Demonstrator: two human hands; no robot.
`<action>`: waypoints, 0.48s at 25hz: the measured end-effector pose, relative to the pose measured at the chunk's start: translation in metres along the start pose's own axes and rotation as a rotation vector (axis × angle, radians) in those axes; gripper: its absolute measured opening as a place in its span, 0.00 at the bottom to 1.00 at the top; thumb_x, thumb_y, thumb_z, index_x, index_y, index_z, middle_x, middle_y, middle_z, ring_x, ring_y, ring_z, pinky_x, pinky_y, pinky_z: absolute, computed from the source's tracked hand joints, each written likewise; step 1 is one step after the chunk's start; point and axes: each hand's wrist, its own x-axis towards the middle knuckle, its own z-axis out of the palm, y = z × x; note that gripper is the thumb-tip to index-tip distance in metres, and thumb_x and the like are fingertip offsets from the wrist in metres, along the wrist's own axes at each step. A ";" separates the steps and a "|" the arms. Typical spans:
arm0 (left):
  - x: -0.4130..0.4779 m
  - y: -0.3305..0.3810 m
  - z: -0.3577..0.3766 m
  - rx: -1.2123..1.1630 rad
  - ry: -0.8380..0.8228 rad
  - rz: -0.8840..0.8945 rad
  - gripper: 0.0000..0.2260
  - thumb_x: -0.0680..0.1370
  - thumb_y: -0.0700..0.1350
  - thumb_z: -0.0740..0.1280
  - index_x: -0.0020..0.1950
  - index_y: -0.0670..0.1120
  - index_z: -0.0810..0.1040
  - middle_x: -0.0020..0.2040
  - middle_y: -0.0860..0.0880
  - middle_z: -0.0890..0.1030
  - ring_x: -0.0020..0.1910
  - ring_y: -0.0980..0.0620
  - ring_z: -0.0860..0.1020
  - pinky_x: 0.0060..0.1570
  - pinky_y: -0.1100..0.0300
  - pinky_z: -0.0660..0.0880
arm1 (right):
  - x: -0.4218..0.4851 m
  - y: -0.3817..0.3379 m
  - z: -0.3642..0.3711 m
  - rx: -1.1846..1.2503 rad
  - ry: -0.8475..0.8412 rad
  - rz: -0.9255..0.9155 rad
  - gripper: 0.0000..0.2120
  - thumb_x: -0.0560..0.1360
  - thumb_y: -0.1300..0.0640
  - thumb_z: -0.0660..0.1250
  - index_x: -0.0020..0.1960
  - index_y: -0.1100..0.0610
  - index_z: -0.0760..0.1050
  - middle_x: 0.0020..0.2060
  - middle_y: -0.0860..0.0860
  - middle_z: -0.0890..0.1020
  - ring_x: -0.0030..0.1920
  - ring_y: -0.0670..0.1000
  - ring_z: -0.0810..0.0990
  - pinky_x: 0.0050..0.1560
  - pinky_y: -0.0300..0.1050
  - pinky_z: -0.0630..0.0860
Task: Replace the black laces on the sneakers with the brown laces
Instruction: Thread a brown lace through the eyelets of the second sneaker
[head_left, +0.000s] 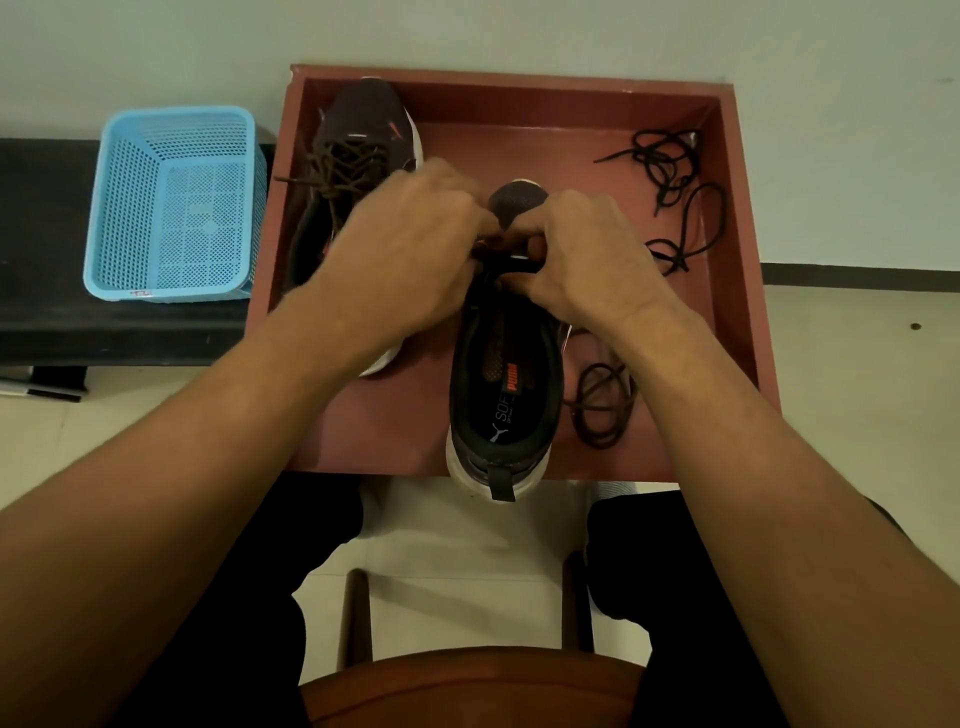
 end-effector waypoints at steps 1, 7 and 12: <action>0.001 0.002 0.004 -0.013 -0.022 -0.016 0.11 0.79 0.43 0.68 0.60 0.48 0.85 0.52 0.44 0.83 0.53 0.40 0.80 0.53 0.41 0.79 | -0.001 0.000 -0.001 0.013 -0.002 0.002 0.14 0.74 0.51 0.78 0.59 0.44 0.85 0.44 0.45 0.78 0.46 0.50 0.80 0.43 0.42 0.72; 0.003 -0.005 0.001 -0.043 0.000 -0.114 0.06 0.79 0.46 0.71 0.52 0.50 0.88 0.43 0.44 0.86 0.44 0.39 0.82 0.49 0.44 0.80 | -0.001 0.000 -0.001 0.050 0.011 0.000 0.17 0.75 0.50 0.79 0.63 0.44 0.84 0.56 0.49 0.84 0.51 0.48 0.79 0.46 0.40 0.71; -0.007 -0.035 -0.019 0.006 0.087 -0.239 0.04 0.75 0.43 0.74 0.48 0.48 0.89 0.41 0.43 0.86 0.44 0.38 0.83 0.52 0.42 0.80 | 0.001 0.004 -0.003 0.042 -0.035 -0.007 0.15 0.76 0.51 0.78 0.62 0.46 0.85 0.49 0.47 0.79 0.46 0.46 0.75 0.38 0.32 0.66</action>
